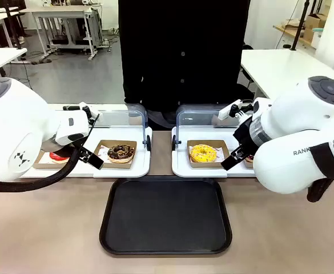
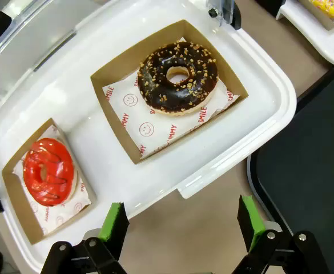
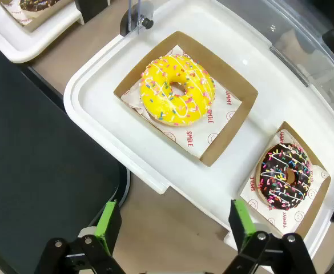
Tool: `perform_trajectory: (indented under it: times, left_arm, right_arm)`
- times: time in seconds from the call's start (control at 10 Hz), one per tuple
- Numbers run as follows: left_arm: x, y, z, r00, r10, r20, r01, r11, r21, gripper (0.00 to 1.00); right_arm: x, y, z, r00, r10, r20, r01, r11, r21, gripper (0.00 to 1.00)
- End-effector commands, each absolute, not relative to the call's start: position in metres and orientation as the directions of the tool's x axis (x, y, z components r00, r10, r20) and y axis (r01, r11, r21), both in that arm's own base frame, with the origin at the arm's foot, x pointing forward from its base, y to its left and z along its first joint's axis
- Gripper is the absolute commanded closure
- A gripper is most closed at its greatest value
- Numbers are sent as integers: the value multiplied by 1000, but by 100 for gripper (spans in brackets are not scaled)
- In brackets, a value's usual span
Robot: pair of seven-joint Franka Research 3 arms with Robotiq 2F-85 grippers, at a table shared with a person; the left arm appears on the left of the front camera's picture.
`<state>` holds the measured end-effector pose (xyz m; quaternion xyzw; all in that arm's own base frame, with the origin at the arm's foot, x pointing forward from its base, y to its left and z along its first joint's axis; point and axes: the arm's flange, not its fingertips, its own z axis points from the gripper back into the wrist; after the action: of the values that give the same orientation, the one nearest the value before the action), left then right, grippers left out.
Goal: Move the fourth donut from the left to the tray.
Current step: Pick up the Paper togo box containing the Donut indicated by the person and place it on the Handle tray.
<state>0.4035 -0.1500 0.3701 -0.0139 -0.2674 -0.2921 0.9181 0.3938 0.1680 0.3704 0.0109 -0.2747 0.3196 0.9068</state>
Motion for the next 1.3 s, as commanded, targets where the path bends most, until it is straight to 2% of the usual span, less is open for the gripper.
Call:
perform_trajectory:
  times: [0.0,0.8,0.9,1.0,1.2]
  left_arm:
    - [403,-150,370,685,-530,499,545,828,131,0]
    - [403,-150,370,685,-530,499,545,828,131,0]
    - [403,-150,370,686,-529,499,544,829,131,0]
    - [410,-134,400,693,-496,523,553,831,56,0]
    - [420,-88,449,708,-490,509,575,818,-12,0]
  right_arm:
    - [394,168,371,645,574,505,-586,795,-156,0]
    - [394,168,370,643,575,505,-587,794,-157,0]
    - [401,166,385,635,569,523,-590,794,-148,0]
    - [409,156,411,639,544,544,-584,804,-118,0]
    - [420,124,455,646,494,581,-570,819,-63,0]
